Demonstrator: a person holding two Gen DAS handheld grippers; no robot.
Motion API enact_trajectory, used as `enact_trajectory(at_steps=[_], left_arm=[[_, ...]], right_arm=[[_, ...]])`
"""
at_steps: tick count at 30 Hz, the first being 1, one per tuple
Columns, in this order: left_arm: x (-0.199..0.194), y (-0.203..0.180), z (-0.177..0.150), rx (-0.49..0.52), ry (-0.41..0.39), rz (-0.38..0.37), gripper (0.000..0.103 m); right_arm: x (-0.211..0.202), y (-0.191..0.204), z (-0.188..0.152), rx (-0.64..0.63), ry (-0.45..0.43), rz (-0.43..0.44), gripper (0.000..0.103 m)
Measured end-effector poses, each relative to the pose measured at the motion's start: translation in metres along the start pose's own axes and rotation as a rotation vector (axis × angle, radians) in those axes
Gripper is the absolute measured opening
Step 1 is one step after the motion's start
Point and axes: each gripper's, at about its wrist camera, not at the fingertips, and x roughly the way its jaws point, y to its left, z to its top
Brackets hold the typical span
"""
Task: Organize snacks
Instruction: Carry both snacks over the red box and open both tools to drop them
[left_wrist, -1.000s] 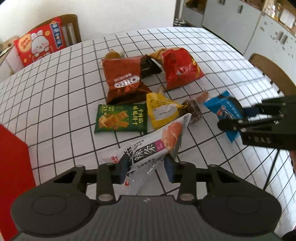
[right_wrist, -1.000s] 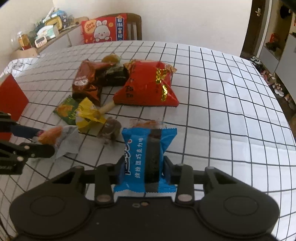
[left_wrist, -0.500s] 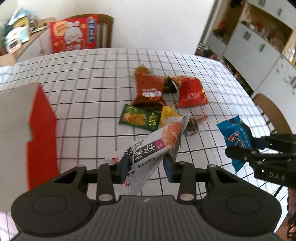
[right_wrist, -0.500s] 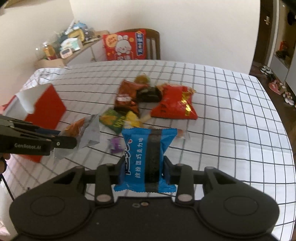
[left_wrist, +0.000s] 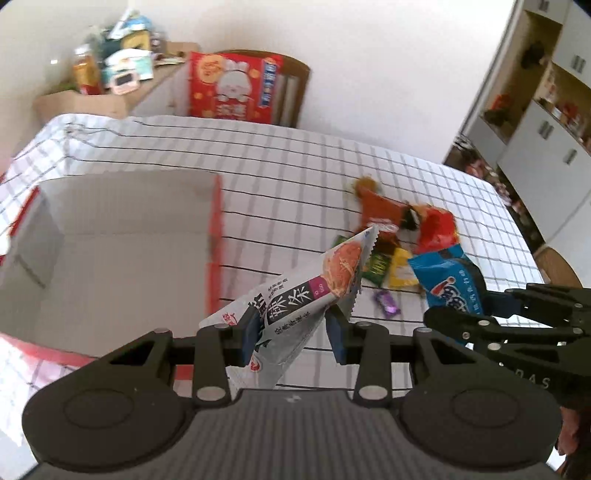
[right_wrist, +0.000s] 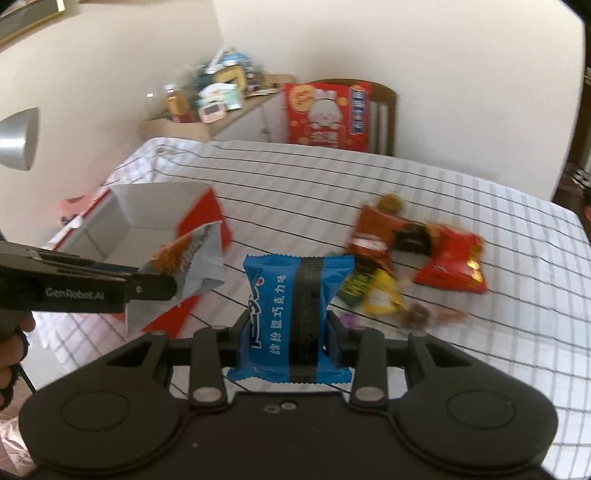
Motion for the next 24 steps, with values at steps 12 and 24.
enact_trajectory(at_steps=[12, 24], left_arm=[[-0.022, 0.085, 0.015, -0.147, -0.026, 0.112, 0.038], [-0.02, 0.159, 0.046, -0.206, -0.055, 0.202, 0.038]], right_arm=[[0.042, 0.084, 0.041, -0.112, 0.013, 0.089, 0.037], [0.091, 0.15, 0.069, -0.157, 0.038, 0.119, 0.038]])
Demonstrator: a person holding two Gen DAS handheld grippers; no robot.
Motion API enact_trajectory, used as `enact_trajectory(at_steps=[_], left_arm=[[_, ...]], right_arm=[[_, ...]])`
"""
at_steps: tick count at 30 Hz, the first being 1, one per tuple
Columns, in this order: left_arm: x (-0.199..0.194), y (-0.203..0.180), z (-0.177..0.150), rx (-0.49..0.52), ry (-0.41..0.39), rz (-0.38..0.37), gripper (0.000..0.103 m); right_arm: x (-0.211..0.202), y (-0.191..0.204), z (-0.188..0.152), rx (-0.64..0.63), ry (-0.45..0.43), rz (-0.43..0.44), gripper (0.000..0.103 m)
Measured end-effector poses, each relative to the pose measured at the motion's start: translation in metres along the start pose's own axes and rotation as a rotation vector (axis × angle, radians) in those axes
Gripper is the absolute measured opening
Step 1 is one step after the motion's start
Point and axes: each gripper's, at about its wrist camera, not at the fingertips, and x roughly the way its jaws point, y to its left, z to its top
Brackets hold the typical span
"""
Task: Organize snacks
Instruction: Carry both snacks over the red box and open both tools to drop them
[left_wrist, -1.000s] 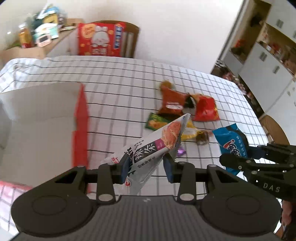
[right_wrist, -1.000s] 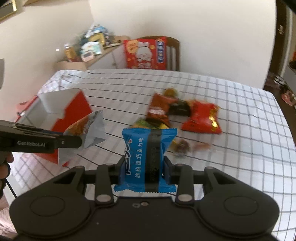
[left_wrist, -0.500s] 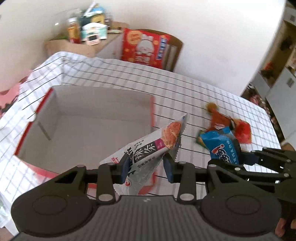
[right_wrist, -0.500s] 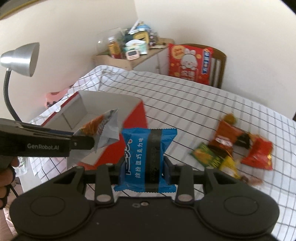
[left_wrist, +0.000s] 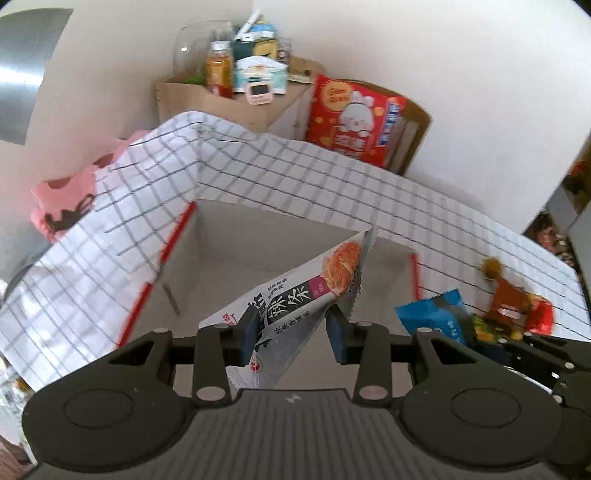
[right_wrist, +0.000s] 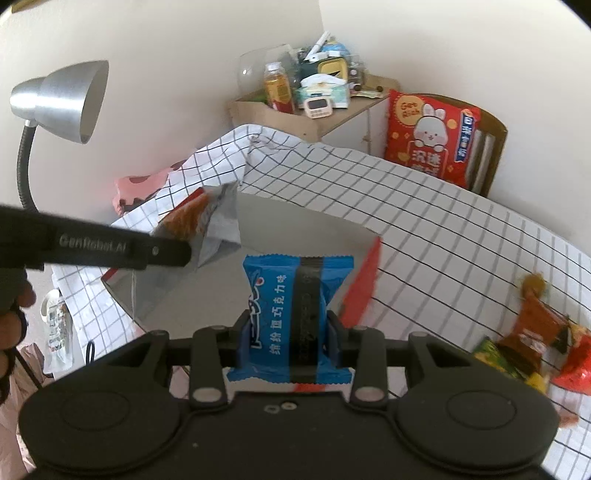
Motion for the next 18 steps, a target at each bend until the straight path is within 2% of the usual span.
enact_trajectory(at_steps=[8, 18], left_arm=[[0.039, 0.027, 0.006, 0.017, 0.047, 0.029, 0.038], [0.086, 0.031, -0.005, 0.074, 0.161, 0.061, 0.039]], right_arm=[[0.049, 0.024, 0.007, -0.007, 0.07, -0.016, 0.038], [0.098, 0.035, 0.0, -0.023, 0.163, -0.059, 0.038]])
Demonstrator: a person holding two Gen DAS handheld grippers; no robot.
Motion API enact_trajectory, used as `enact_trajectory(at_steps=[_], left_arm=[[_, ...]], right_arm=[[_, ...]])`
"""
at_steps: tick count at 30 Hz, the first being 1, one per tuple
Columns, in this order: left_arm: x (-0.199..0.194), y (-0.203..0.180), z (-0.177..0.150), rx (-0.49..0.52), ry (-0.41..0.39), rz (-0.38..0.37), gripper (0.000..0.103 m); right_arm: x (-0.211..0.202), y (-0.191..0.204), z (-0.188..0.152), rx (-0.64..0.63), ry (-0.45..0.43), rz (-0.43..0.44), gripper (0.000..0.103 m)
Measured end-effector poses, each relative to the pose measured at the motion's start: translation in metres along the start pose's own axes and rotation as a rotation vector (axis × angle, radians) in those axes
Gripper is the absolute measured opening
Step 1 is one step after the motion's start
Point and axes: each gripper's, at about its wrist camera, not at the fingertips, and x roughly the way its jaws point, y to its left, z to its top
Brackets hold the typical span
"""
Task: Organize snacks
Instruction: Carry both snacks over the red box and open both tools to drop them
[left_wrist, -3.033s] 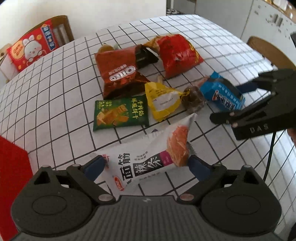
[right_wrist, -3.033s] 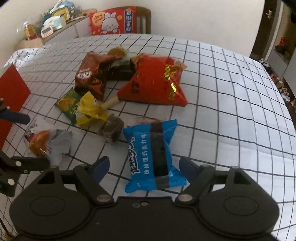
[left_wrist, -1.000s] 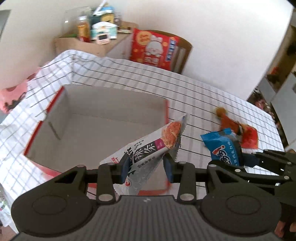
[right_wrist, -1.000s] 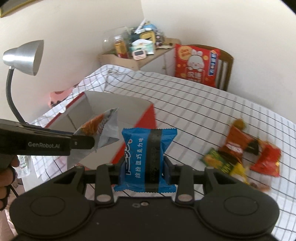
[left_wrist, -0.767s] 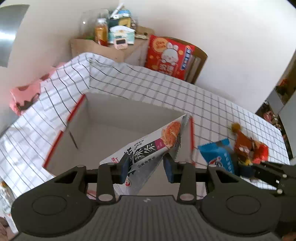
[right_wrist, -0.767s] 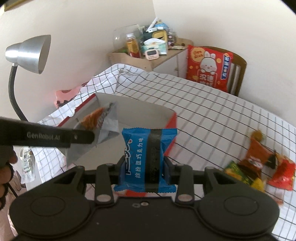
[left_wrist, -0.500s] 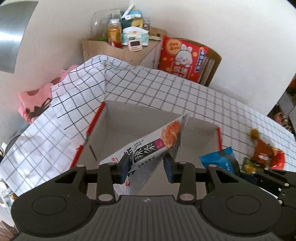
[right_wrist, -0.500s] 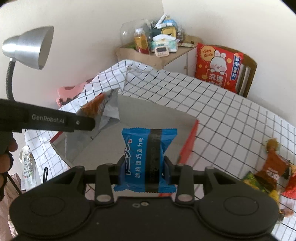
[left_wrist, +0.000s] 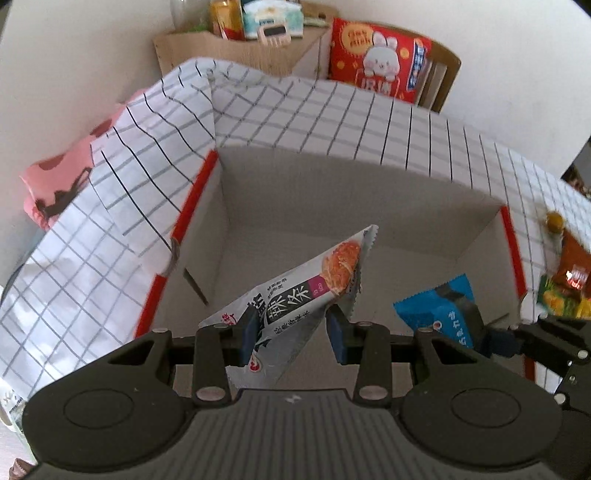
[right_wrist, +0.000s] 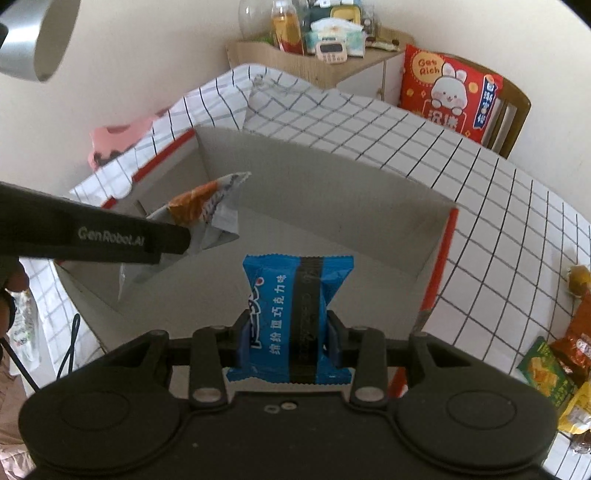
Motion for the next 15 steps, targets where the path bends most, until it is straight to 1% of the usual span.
enact_trajectory(at_steps=[4, 11, 14, 15], left_arm=[[0.012, -0.003, -0.009, 0.017, 0.038, -0.003, 0.039], [0.023, -0.006, -0.018, 0.03, 0.076, 0.001, 0.04], [0.023, -0.006, -0.022, 0.037, 0.07, -0.001, 0.044], [0.022, -0.005, -0.023, 0.036, 0.068, -0.001, 0.044]], right_arm=[[0.008, 0.003, -0.002, -0.019, 0.016, -0.021, 0.038], [0.014, 0.013, -0.003, -0.057, 0.036, -0.049, 0.04], [0.013, 0.014, -0.005, -0.069, 0.043, -0.052, 0.041], [0.012, 0.015, -0.005, -0.072, 0.043, -0.054, 0.044]])
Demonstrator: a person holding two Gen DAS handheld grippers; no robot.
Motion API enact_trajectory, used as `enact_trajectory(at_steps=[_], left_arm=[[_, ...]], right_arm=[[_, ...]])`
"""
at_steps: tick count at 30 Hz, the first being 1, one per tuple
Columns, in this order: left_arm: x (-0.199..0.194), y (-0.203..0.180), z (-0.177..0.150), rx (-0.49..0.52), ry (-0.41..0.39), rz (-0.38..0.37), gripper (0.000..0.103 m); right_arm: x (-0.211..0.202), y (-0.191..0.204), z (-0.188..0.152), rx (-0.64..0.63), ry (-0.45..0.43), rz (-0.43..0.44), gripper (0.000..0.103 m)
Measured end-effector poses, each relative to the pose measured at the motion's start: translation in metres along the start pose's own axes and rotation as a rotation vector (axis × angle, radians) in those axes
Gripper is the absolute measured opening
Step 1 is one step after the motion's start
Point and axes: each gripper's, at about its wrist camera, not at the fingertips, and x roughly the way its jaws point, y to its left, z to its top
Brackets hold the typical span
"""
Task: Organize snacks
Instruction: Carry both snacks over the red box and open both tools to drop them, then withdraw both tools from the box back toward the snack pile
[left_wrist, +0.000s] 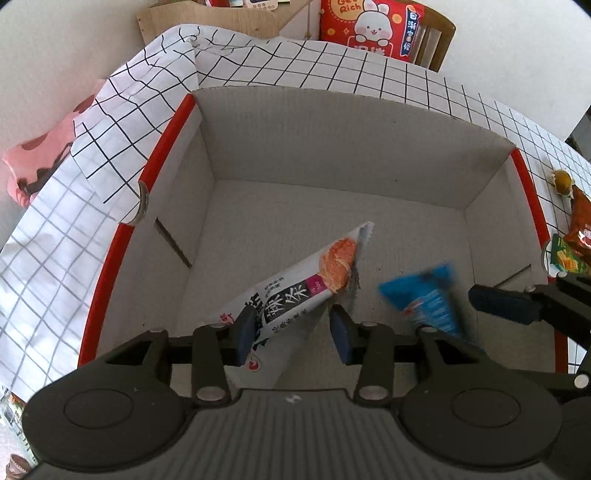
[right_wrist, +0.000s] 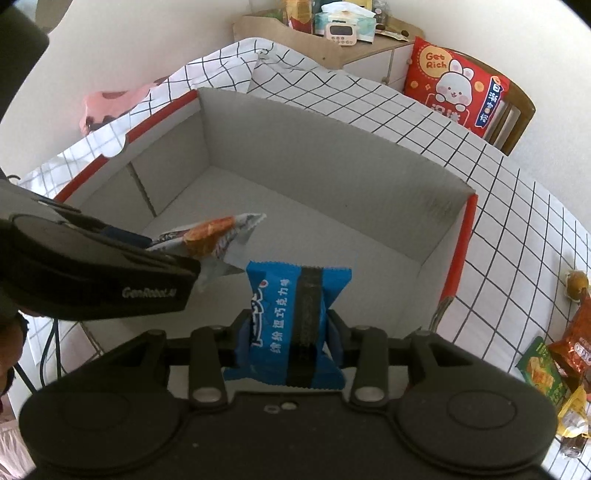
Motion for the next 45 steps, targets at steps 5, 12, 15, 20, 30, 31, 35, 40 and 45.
enact_trajectory(at_steps=[5, 12, 15, 20, 30, 31, 35, 40, 45], left_arm=[[-0.006, 0.007, -0.004, -0.032, -0.009, -0.029, 0.054], [-0.027, 0.016, -0.008, -0.04, -0.082, -0.065, 0.064], [-0.039, 0.016, -0.01, -0.029, -0.121, -0.072, 0.065], [-0.057, 0.012, -0.014, -0.006, -0.17, -0.069, 0.069], [-0.099, -0.012, -0.028, 0.033, -0.275, -0.087, 0.071], [-0.103, -0.016, -0.029, 0.03, -0.283, -0.091, 0.073], [-0.12, -0.031, -0.038, 0.027, -0.316, -0.108, 0.076], [-0.139, -0.053, -0.048, 0.03, -0.362, -0.15, 0.084], [-0.15, -0.084, -0.056, 0.06, -0.39, -0.191, 0.09]], right_arm=[[-0.006, -0.001, 0.0, 0.007, -0.01, -0.002, 0.052], [-0.027, -0.003, -0.005, 0.041, -0.056, 0.027, 0.067], [-0.039, -0.005, -0.006, 0.06, -0.079, 0.043, 0.071], [-0.062, -0.009, -0.01, 0.103, -0.126, 0.06, 0.078], [-0.108, -0.025, -0.029, 0.161, -0.219, 0.089, 0.086], [-0.112, -0.028, -0.032, 0.167, -0.226, 0.095, 0.086], [-0.131, -0.039, -0.044, 0.189, -0.259, 0.108, 0.088], [-0.158, -0.062, -0.064, 0.229, -0.312, 0.112, 0.094], [-0.18, -0.09, -0.088, 0.273, -0.356, 0.09, 0.099]])
